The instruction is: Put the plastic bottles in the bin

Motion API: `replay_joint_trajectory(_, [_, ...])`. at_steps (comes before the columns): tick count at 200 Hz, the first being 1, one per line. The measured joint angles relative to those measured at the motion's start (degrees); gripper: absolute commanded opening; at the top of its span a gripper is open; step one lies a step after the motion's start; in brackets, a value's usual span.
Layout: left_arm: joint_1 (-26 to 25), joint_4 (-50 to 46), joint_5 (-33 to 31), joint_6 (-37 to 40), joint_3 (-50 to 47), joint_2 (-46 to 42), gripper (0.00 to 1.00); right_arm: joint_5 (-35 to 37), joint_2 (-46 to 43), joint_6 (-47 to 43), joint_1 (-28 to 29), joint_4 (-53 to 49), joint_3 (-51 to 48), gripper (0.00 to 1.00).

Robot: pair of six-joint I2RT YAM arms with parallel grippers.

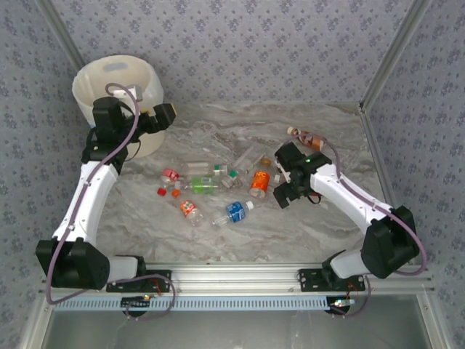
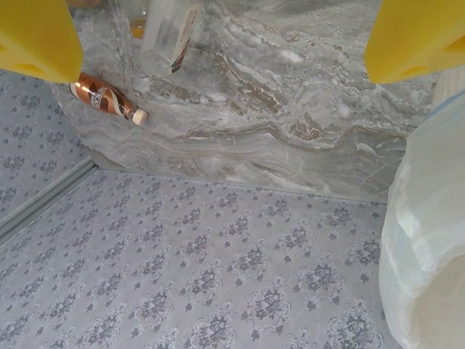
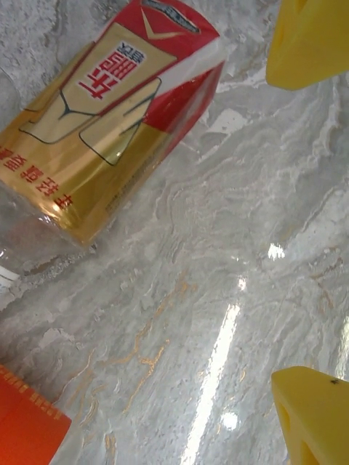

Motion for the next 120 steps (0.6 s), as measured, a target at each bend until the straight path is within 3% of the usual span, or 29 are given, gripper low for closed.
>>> replay_joint_trajectory(15, [0.00, 0.00, -0.02, 0.17, 0.00, 0.00, 1.00, 0.74, -0.26, -0.35, -0.98, -1.11, -0.02, 1.00])
replay_joint_trajectory(46, [0.00, 0.04, -0.04, 0.20, 0.00, 0.15, 0.99, 0.07, -0.31, -8.76, -10.21, 2.93, -1.51, 1.00])
replay_joint_trajectory(93, [0.00, -0.44, -0.59, 0.22, -0.33, 0.83, 0.99, -2.25, 12.76, -27.34, -14.95, 6.78, -0.13, 1.00])
replay_joint_trajectory(120, [0.00, -0.42, -0.96, 0.20, -0.33, 0.85, 1.00, -1.92, 15.67, -34.97, -18.03, 7.63, 2.49, 1.00])
